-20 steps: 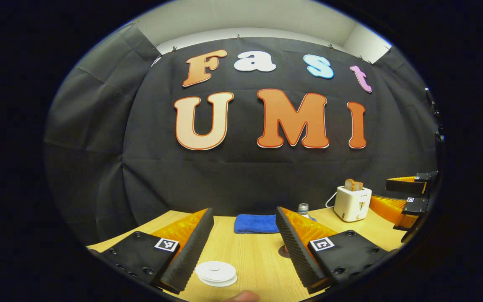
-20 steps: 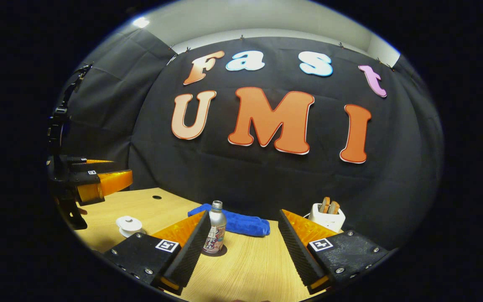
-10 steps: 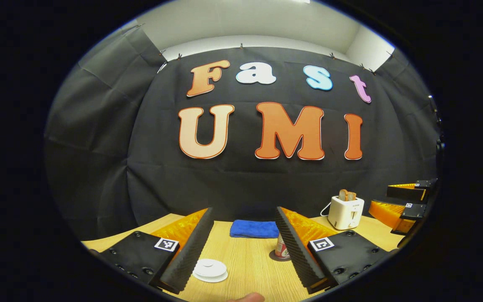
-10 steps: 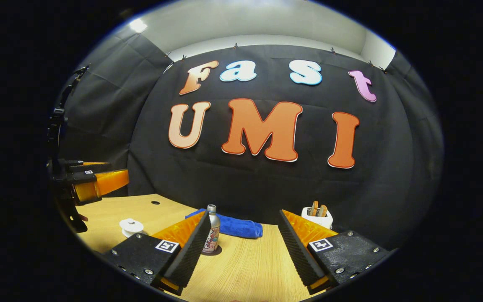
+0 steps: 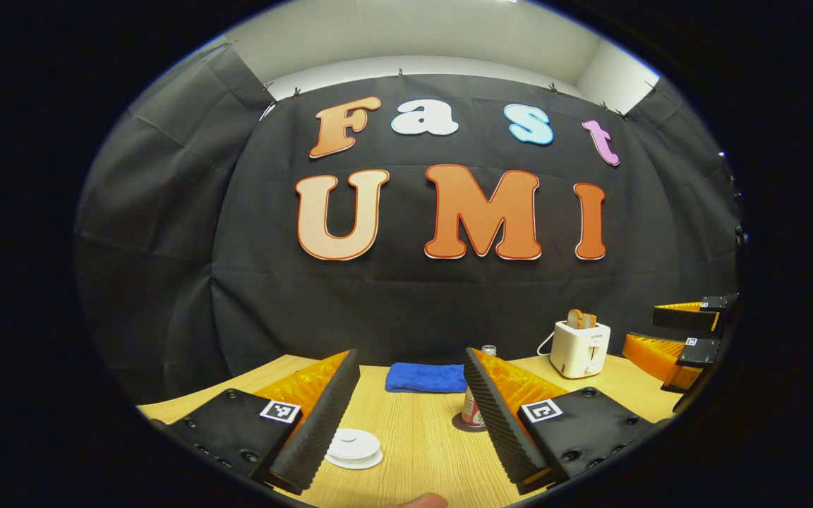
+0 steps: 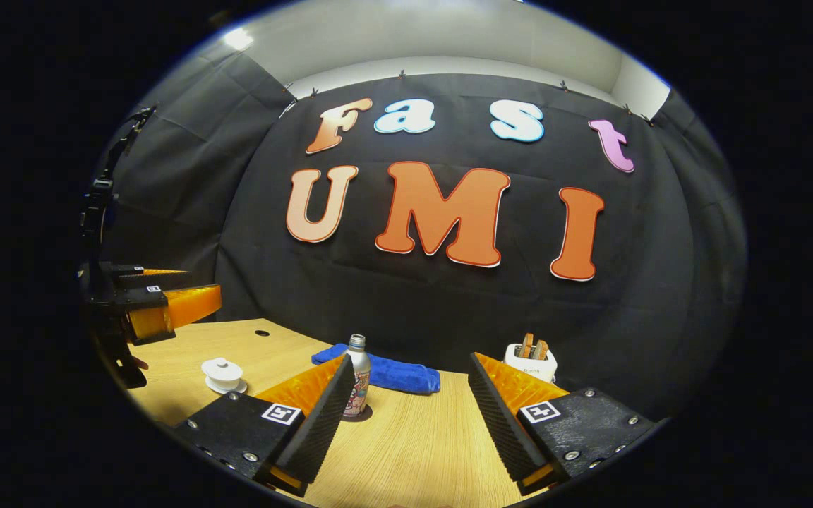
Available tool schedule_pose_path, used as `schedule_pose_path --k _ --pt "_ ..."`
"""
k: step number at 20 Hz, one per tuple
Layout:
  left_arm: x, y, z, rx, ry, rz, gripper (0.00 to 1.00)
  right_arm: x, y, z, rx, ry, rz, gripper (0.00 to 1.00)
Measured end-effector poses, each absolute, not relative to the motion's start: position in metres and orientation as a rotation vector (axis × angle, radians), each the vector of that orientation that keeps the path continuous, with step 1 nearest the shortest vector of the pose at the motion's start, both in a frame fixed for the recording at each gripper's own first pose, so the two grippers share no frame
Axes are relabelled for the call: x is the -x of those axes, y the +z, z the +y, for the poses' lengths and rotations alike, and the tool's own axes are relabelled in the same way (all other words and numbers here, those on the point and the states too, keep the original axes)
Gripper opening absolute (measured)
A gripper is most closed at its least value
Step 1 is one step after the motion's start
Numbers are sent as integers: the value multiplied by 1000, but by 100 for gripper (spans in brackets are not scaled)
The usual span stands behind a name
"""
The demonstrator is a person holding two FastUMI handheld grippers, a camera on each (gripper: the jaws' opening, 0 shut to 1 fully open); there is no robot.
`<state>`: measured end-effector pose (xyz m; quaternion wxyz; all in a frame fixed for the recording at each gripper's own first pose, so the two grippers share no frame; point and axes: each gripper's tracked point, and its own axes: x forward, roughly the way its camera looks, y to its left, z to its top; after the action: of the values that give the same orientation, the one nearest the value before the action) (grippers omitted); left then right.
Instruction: Open the teacup lid with one hand, grasp the water bottle and pour water into the teacup with the other hand; after pouring, place the water bottle on the coaster and then close the teacup lid.
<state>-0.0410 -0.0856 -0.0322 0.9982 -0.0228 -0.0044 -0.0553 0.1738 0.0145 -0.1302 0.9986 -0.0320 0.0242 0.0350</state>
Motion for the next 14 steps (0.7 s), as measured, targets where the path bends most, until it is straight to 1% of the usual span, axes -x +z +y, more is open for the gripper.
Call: schedule_pose_path --k 1,2,3,4,5,8,9,14 --pt "40 -32 -86 44 -109 -11 100 -172 -130 14 65 69 50 97" --pt "40 -31 -86 42 -108 -13 100 -172 -129 13 66 67 49 97" --pt "39 -30 -84 40 -105 -17 98 -172 -129 13 66 69 45 97" --pt "38 -28 -84 39 -102 -21 98 -174 -128 14 64 70 43 97" --pt "39 -27 -83 37 -101 -24 94 -174 -129 14 60 72 43 97" --pt "38 -20 -83 33 -100 -43 94 -175 -128 16 57 78 40 97" --pt "37 -17 -83 36 -101 -49 100 -176 -127 15 57 76 38 97" --pt "32 -10 -83 44 -106 -55 100 -179 -124 16 54 73 24 97"
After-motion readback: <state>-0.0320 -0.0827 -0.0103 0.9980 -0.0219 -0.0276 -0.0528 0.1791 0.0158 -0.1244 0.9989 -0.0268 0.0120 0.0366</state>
